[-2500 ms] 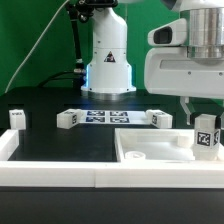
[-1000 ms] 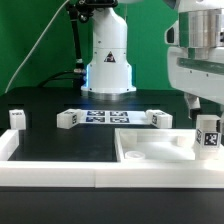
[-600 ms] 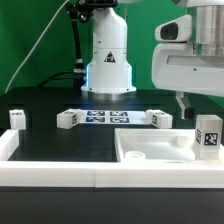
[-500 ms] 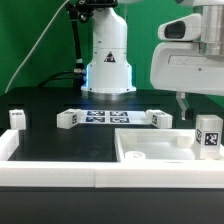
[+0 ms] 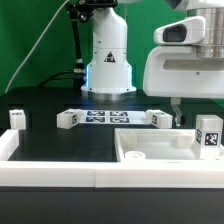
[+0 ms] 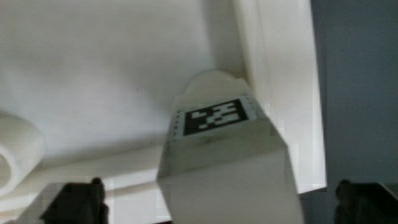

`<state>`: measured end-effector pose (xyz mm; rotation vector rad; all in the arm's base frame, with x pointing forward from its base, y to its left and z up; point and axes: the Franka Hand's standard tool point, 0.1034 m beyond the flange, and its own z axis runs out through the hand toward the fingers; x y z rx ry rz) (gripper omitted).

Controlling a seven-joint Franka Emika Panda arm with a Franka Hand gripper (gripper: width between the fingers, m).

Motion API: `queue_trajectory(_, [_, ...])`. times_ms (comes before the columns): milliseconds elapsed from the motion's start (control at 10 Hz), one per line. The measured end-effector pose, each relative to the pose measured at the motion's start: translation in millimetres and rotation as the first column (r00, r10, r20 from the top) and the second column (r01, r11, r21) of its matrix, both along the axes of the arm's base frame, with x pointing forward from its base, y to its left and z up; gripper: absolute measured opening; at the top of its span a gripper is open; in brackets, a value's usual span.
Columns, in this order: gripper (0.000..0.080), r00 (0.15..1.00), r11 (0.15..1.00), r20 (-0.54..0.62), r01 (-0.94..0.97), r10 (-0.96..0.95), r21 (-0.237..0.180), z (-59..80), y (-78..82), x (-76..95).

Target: Assemble one leg

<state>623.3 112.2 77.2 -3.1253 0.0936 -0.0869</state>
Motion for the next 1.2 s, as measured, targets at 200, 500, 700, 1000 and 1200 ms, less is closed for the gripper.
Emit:
queue_trajectory(200, [0.0649,1.0,1.0,0.0,-0.024,0.024,-0.001,0.0,-1.5,0.3])
queue_trajectory(500, [0.0407,1.0,1.0,0.0,0.017,-0.017,0.001,0.0,-1.6,0.3])
queue_trajectory(700, [0.029,0.999,0.999,-0.001,0.054,-0.054,0.006,-0.1,-1.4,0.3])
queue_trajectory(1000, [0.029,0.932,0.931,-0.02,0.361,-0.361,0.044,-0.9,-1.1,-0.6])
queue_trajectory(1200, [0.029,0.839,0.835,-0.045,0.545,-0.543,0.072,-1.2,-2.0,-0.6])
